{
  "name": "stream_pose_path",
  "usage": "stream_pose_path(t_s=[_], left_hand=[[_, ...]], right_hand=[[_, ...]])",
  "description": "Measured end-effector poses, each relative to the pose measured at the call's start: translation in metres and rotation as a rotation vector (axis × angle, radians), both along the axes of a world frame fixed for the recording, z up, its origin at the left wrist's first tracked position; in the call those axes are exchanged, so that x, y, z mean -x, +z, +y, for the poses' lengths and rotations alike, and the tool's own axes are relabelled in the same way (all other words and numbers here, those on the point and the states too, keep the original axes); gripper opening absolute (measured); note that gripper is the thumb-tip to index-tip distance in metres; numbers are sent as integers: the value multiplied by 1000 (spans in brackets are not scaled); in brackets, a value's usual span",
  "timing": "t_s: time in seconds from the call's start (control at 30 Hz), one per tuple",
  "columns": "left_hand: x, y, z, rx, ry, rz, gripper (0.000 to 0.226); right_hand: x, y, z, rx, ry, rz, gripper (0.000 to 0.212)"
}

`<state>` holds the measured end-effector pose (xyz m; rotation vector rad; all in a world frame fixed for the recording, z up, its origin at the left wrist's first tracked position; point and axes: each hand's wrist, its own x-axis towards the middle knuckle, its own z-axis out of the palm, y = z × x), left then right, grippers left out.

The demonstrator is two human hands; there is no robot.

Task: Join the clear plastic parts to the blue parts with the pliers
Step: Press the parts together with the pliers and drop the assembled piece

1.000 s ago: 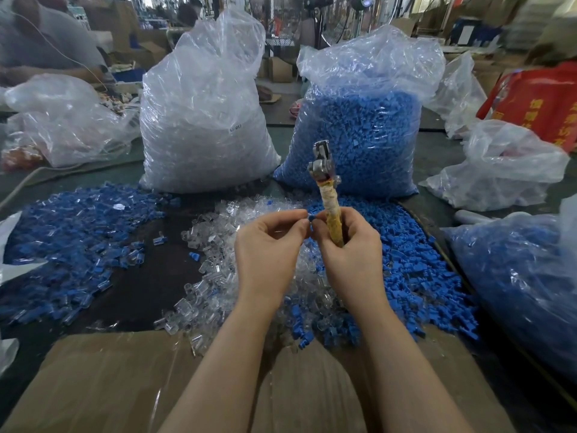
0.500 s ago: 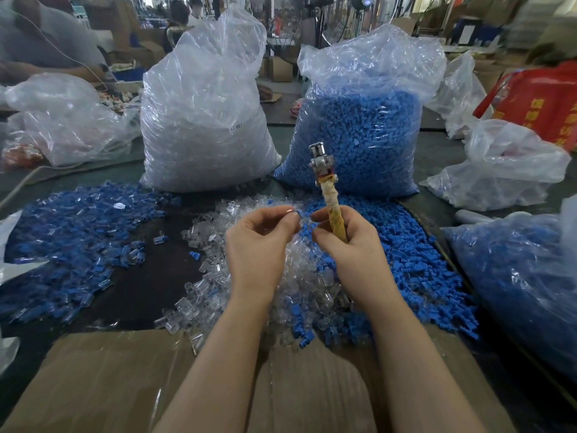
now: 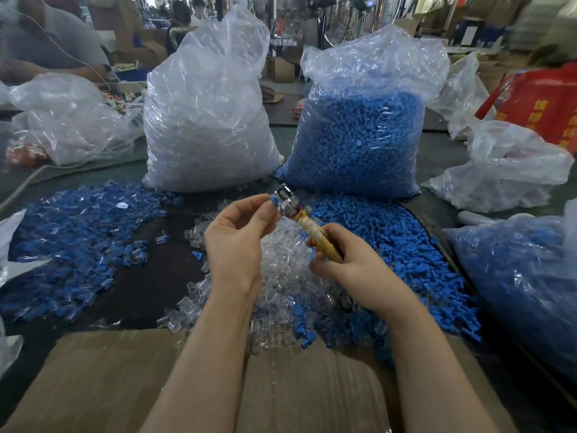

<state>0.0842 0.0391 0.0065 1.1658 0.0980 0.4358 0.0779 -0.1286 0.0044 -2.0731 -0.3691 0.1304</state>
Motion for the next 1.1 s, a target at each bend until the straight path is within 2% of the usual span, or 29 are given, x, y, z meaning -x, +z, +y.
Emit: stream_pose_path(t_s=[0.1, 0.4, 1.1], left_hand=[[-1, 0, 0, 15, -6, 3, 11], [-2, -1, -1, 29, -9, 9, 12], [0, 0, 1, 61, -66, -13, 10]], right_hand=[[1, 0, 1, 13, -6, -12, 37], [-3, -6, -1, 42, -9, -38, 26], [-4, -8, 0, 158, 17, -74, 25]])
